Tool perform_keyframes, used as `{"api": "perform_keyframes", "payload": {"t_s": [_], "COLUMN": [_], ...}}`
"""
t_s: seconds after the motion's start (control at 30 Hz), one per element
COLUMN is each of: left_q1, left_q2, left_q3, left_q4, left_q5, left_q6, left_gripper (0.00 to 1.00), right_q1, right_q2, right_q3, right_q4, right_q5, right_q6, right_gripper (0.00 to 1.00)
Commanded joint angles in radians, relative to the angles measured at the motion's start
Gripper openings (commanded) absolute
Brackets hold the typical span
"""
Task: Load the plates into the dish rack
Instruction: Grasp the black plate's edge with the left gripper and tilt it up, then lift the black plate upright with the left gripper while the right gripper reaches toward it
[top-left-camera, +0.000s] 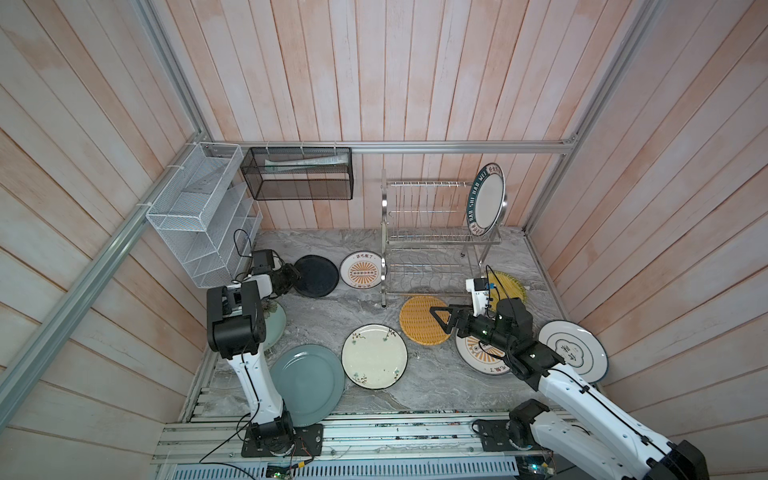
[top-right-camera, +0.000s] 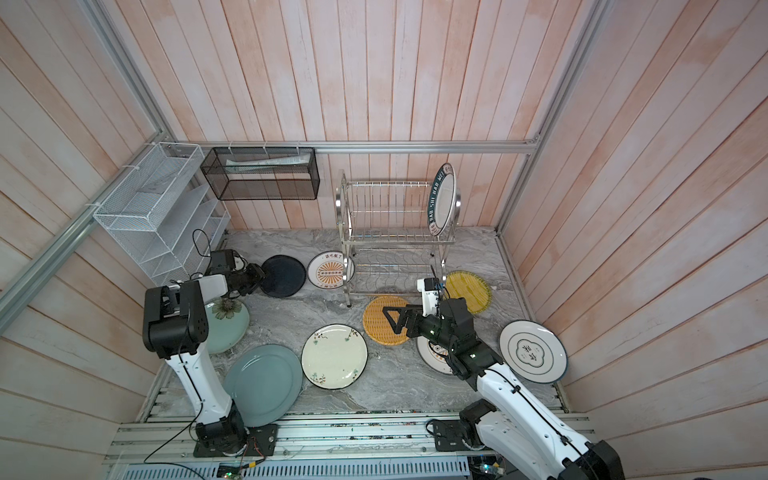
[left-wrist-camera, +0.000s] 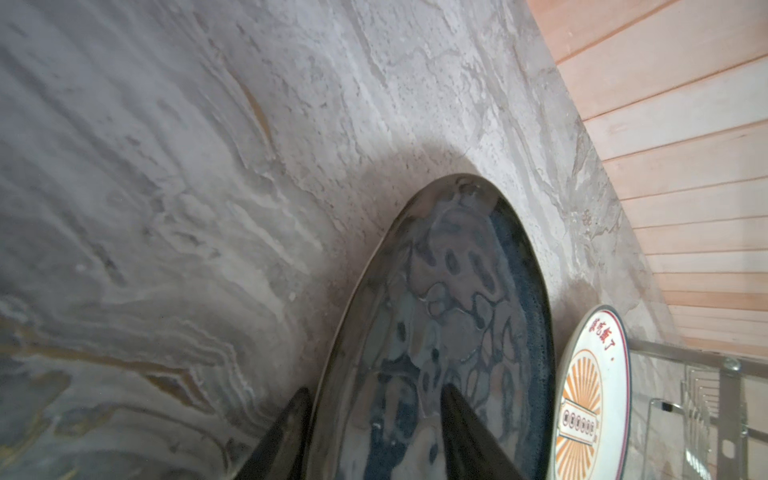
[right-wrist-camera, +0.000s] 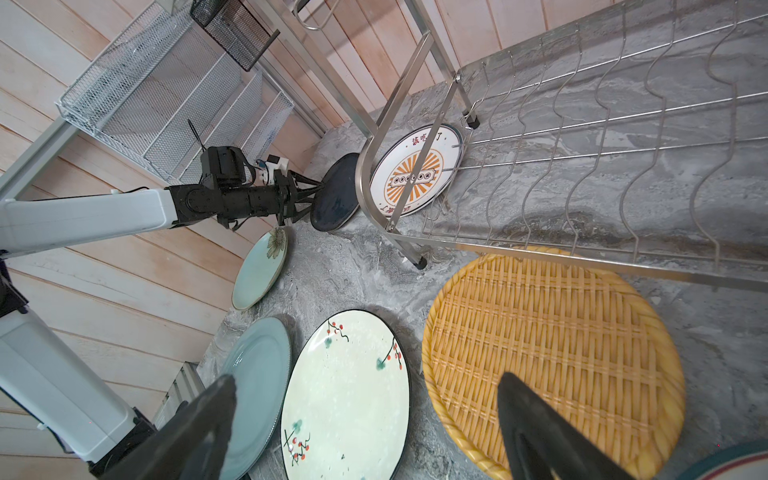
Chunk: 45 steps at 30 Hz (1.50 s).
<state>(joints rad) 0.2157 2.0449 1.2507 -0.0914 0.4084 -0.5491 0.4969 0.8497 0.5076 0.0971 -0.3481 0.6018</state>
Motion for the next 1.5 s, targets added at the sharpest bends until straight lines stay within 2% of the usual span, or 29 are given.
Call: {"api": "perform_keyframes", "payload": {"t_s": [0.0, 0.2, 0.63, 1.17, 1.33, 1.47], "left_q1": [-0.001, -0.003, -0.019, -0.016, -0.013, -0.006], "left_q2": [0.050, 0.050, 0.020, 0.035, 0.017, -0.053], "left_q3": [-0.039, -0.107, -0.212, -0.198, -0.227, -0.280], "left_q4": [-0.049, 0.046, 0.148, 0.167, 0.208, 0.230], "left_q5": [0.033, 0.079, 0.121, 0.132, 0.161, 0.142], "left_q6": [-0.064, -0.151, -0.208, -0.213, -0.219, -0.219], "left_gripper": [0.46, 0.40, 0.35, 0.03, 0.00, 0.00], "right_q1": [0.007, 0.007, 0.008, 0.008, 0.008, 0.008], "right_q2": [-0.014, -0.019, -0.060, -0.103, -0.102, -0.108], "right_q3": [0.002, 0.000, -0.026, -0.024, -0.024, -0.020], "right_q4": [0.002, 0.000, -0.007, -0.040, -0.045, -0.061], "right_q5": [0.017, 0.013, 0.020, 0.044, 0.044, 0.056], "right_q6": [0.007, 0.003, 0.010, 0.010, 0.012, 0.006], "right_gripper": [0.98, 0.98, 0.98, 0.98, 0.98, 0.98]}}
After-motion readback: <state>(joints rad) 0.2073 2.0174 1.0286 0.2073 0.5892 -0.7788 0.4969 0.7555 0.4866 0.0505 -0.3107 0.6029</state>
